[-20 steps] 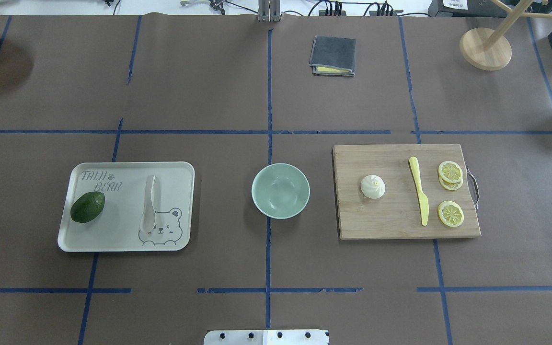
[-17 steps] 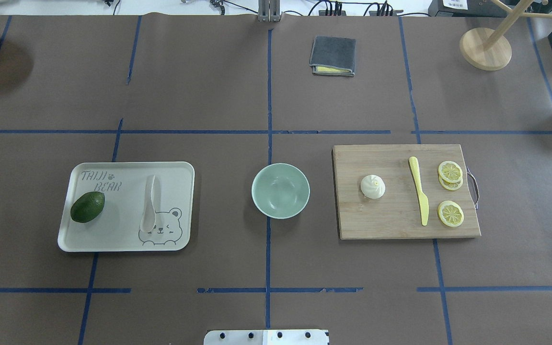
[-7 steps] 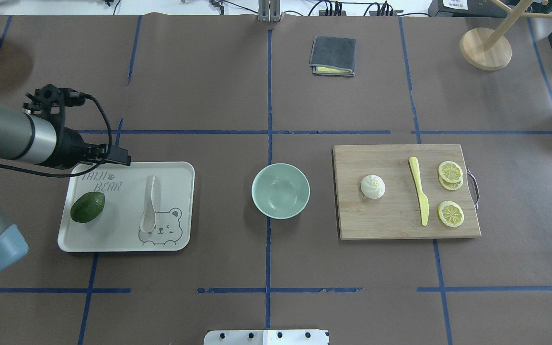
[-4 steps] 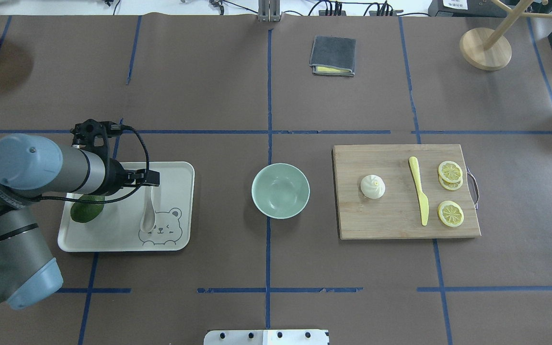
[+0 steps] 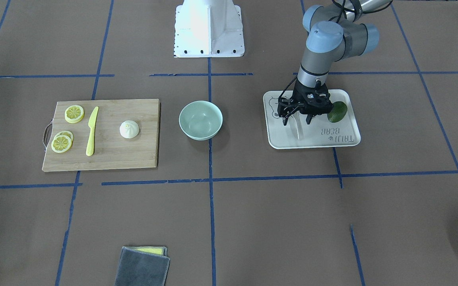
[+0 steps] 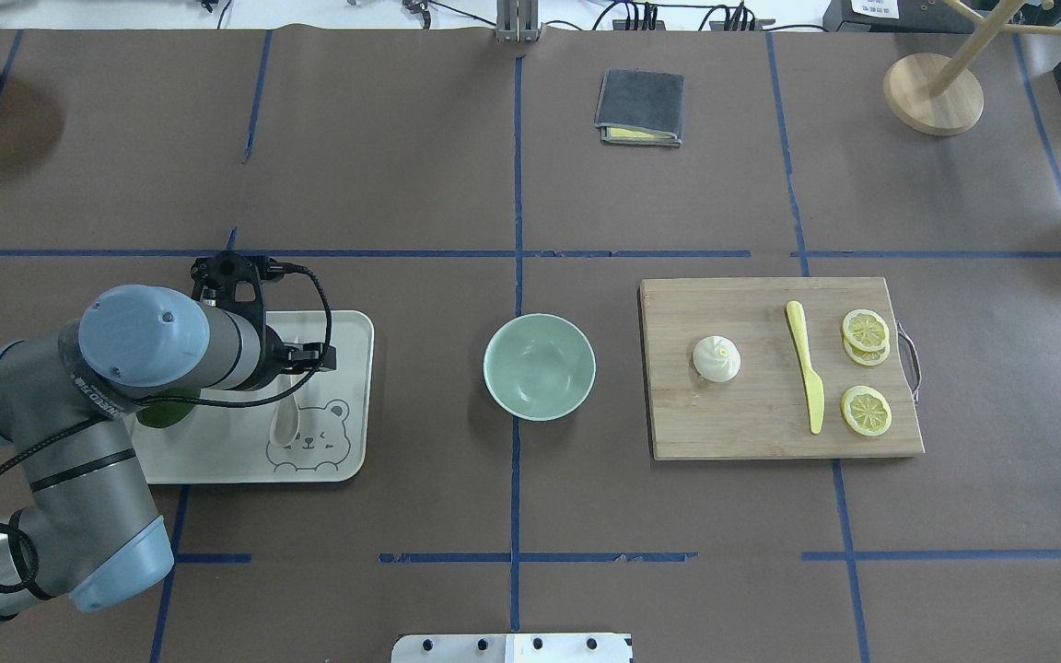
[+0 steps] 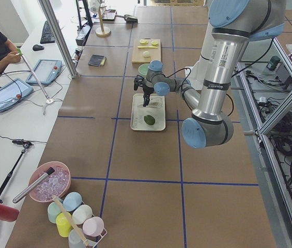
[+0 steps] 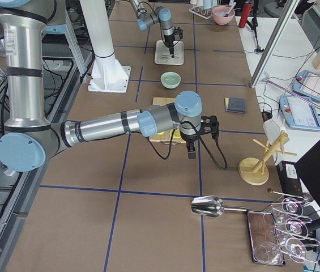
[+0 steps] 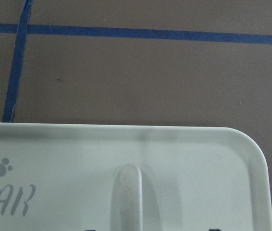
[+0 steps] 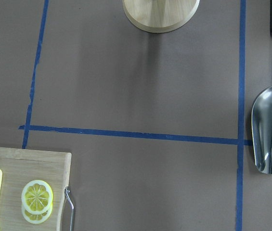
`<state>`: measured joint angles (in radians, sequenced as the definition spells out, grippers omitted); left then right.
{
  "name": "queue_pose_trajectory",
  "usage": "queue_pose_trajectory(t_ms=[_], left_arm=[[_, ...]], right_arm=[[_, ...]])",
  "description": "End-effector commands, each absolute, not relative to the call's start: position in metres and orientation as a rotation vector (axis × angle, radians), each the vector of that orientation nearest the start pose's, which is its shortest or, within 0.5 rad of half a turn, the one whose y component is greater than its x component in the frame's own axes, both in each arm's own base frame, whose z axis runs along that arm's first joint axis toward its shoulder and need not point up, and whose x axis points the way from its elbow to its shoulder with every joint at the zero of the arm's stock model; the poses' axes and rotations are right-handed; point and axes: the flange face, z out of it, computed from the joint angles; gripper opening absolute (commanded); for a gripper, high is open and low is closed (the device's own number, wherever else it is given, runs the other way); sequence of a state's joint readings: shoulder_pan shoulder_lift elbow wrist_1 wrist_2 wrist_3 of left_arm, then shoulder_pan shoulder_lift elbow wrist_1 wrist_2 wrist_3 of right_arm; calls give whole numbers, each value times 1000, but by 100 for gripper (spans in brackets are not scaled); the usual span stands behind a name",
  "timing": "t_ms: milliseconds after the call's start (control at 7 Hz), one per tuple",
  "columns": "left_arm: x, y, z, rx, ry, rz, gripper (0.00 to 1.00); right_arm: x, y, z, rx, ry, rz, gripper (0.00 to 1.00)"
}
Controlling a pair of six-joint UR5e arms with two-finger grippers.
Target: Put spoon and bun in bowl
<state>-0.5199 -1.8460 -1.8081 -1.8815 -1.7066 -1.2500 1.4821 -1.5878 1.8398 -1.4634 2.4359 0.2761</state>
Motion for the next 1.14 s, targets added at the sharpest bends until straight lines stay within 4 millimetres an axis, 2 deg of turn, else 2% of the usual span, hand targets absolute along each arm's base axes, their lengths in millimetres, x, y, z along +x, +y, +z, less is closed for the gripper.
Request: queue_pose_trajectory(t_ms=[0,143,286,571,714,857,1000], left_arm=[[462,-400,381,212,790,-131,82],[463,-400,382,209,789,-129,78],[463,-400,381,207,792,-129,68],[463,-399,382,203,792,-126,36],[464,-399,381,200,793,-124,13],[466,-398,384,195,788,-120,4],[460,-398,376,204,799,-124,0]], right_arm=[[11,-491,504,177,-911,35,100],[11,-491,504,177,-911,35,100],[11,-491,504,177,-911,35,100],[11,-491,504,177,-911,35,100],[9,-491,503,177,-911,31,100],[8,-492,501,178,-912,28,100],[-1,-496,492,180,-916,21,100]])
